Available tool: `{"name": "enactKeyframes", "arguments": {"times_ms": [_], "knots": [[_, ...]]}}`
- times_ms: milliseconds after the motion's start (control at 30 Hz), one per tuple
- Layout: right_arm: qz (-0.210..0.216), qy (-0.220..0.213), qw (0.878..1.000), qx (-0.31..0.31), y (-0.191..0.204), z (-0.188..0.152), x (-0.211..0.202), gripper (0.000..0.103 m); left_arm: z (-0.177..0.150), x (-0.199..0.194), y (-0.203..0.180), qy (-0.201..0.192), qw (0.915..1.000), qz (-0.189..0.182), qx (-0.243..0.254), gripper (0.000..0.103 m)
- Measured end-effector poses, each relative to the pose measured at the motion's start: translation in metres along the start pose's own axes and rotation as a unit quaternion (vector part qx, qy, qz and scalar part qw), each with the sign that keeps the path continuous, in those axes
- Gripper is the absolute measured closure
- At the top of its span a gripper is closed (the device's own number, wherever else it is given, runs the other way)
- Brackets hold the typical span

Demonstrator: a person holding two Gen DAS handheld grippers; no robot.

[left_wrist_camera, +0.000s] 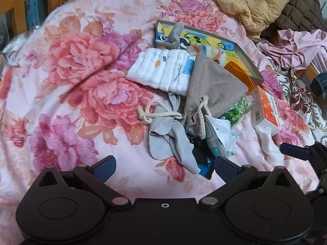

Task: Organize soft objects
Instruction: 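Grasp the white printed mask packet with the right tool while the left grasps grey cloth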

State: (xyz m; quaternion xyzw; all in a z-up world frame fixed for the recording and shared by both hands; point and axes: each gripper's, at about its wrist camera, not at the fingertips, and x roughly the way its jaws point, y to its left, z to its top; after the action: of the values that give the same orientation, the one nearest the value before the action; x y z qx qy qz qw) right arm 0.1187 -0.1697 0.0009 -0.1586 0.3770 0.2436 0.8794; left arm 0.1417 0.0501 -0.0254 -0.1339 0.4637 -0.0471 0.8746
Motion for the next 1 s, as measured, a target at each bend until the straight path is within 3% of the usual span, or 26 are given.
{"name": "enactKeyframes", "arguments": {"times_ms": [267, 567, 833, 1000], "knots": [[0.013, -0.001, 0.999, -0.036, -0.005, 0.012, 0.021, 0.0, 0.011, 0.018, 0.001, 0.016, 0.9998, -0.005, -0.015, 0.001], [0.032, 0.007, 0.999, -0.026, -0.016, 0.019, 0.045, 0.001, 0.017, 0.034, 0.004, 0.033, 0.9987, -0.015, -0.036, 0.002], [0.051, 0.014, 0.999, -0.003, -0.021, 0.022, 0.062, 0.004, 0.02, 0.043, 0.01, 0.029, 0.9981, -0.016, -0.052, 0.01], [0.051, 0.014, 0.999, -0.002, -0.021, 0.024, 0.068, 0.013, 0.022, 0.048, 0.009, 0.018, 0.9986, -0.016, -0.047, 0.026]]}}
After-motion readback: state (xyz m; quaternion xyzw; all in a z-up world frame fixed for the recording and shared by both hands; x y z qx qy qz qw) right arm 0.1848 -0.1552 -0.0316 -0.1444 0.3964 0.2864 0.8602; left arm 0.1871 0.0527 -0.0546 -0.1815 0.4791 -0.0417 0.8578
